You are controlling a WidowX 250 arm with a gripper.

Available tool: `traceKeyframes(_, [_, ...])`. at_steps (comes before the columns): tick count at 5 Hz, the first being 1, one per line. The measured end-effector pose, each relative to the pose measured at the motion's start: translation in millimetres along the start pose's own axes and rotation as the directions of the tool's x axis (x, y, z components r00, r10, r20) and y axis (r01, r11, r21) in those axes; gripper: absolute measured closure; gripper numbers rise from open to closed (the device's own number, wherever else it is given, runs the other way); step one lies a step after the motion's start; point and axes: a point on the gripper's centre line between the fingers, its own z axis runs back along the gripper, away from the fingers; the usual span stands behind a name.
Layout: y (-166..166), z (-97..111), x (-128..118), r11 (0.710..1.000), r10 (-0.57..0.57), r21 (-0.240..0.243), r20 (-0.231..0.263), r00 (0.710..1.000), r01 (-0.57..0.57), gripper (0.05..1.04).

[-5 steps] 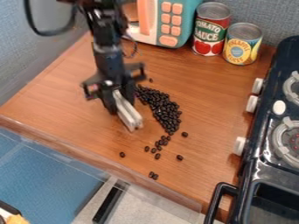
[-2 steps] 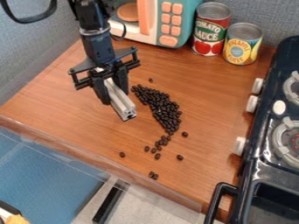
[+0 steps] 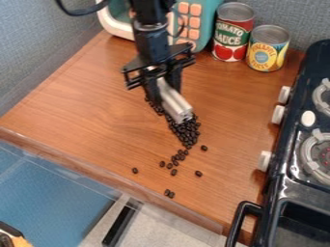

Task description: Sweep into pile

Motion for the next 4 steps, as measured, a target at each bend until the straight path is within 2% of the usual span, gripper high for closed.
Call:
traceKeyframes(1, [-25, -9, -3, 1.000, 0.008, -0.002, -0.003, 1.000, -0.008, 0.698])
traceKeyframes(3, [-66, -36, 5, 1.000, 0.029, -0.003, 0.030, 0.999, -0.029, 0.698])
traceKeyframes(4, [-77, -49, 8, 1.000, 0.025, 0.017, 0.049, 0.998, -0.026, 0.698])
